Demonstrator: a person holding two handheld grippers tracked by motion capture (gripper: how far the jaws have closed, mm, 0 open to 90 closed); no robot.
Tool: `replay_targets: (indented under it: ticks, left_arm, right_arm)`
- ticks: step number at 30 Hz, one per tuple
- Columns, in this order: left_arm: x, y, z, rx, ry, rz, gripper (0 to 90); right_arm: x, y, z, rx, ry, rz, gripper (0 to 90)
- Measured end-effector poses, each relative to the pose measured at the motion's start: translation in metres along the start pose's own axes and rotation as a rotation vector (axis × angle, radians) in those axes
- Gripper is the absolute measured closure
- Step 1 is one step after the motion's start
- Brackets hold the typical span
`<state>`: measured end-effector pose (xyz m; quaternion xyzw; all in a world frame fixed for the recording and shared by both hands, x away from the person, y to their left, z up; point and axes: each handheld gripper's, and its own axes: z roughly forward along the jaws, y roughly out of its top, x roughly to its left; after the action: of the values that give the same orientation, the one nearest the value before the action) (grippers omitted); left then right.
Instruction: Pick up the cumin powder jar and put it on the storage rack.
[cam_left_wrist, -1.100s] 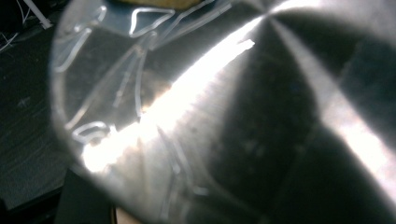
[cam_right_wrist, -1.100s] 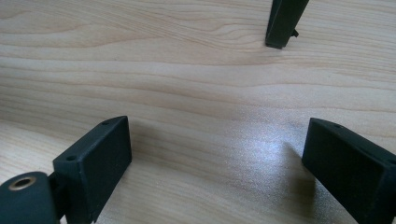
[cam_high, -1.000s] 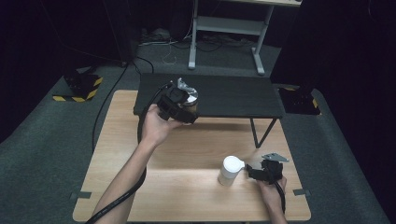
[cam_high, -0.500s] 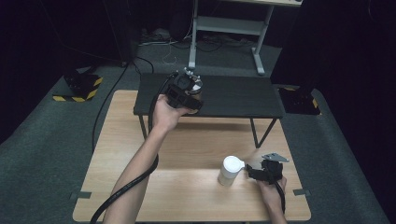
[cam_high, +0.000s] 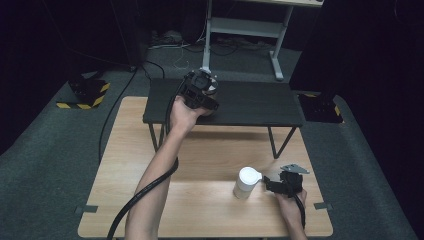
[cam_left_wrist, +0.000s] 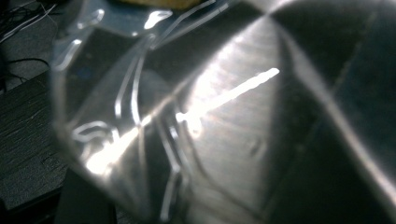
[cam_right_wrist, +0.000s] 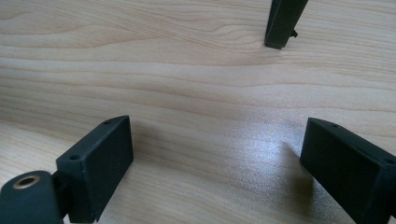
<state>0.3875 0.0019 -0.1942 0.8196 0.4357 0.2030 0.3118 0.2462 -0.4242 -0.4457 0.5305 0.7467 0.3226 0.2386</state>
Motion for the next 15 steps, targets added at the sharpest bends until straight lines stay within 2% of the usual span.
replay_targets:
  ticks: [7,15]
  left_arm:
    - [0.012,-0.011,0.002,-0.036,-0.036,-0.021,31.5]
    - [0.009,-0.014,0.003,-0.048,-0.027,-0.025,31.4]
  right_arm:
    - [0.000,0.000,0.000,0.000,0.000,-0.001,8.8]
    - [0.000,0.000,0.000,0.000,-0.001,0.002,8.9]
